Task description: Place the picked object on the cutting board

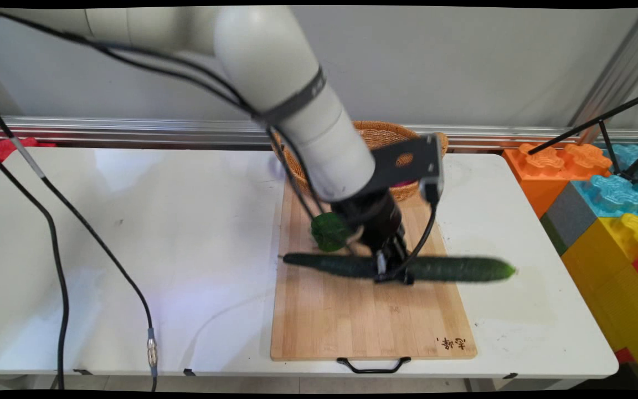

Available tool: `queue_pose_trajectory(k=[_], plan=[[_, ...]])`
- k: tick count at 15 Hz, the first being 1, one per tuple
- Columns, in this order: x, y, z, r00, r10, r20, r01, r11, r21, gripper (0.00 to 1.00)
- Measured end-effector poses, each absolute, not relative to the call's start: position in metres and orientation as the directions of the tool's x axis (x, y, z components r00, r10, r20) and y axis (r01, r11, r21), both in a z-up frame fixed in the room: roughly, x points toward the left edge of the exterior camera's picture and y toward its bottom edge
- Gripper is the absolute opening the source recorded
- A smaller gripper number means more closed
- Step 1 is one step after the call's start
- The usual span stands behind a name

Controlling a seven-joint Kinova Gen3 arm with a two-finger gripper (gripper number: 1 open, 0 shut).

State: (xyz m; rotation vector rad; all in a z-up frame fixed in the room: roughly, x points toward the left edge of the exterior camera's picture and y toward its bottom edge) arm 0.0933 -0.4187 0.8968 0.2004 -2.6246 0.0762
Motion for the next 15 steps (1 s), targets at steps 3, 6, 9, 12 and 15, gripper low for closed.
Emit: queue_pose_trajectory(k=[3, 6, 9, 12, 15], plan=[[0.096, -0.417, 0.867, -0.878, -0.072, 0.473, -0.100, 0.994, -0.033, 0.00], [0.100, -0.422, 0.833, -0.897, -0.018, 0.442, -0.056, 0.996, -0.074, 0.00], [0.102, -0.425, 0.810, -0.908, 0.011, 0.418, -0.030, 0.995, -0.092, 0.00], [0.104, -0.426, 0.794, -0.915, 0.033, 0.402, -0.008, 0.995, -0.102, 0.00], [0.105, -0.428, 0.783, -0.918, 0.046, 0.393, 0.004, 0.994, -0.108, 0.00]])
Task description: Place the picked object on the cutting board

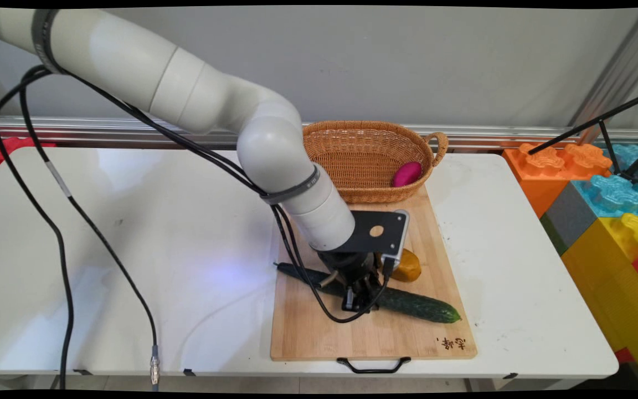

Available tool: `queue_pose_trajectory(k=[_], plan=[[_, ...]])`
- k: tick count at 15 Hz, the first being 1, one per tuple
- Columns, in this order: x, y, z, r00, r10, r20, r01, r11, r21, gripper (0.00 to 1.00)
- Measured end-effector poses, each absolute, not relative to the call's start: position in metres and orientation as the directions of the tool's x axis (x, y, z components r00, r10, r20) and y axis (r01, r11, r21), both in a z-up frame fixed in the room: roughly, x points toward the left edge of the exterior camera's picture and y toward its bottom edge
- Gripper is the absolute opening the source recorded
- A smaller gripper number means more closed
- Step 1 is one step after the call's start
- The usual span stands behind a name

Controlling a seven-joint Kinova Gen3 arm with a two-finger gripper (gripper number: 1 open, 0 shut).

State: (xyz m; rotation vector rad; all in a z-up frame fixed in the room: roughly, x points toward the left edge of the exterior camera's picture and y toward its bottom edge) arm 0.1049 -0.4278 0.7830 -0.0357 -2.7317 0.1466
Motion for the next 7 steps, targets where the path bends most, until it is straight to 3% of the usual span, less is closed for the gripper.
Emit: queue_pose_trajectory(k=[1, 2, 7], plan=[[0.1051, -0.4283, 0.7793, -0.919, 0.051, 0.390, 0.009, 0.994, -0.109, 0.00], [0.1051, -0.4288, 0.7766, -0.920, 0.056, 0.389, 0.014, 0.994, -0.109, 1.00], [0.1044, -0.4324, 0.7739, -0.919, 0.049, 0.390, 0.011, 0.995, -0.100, 1.00]])
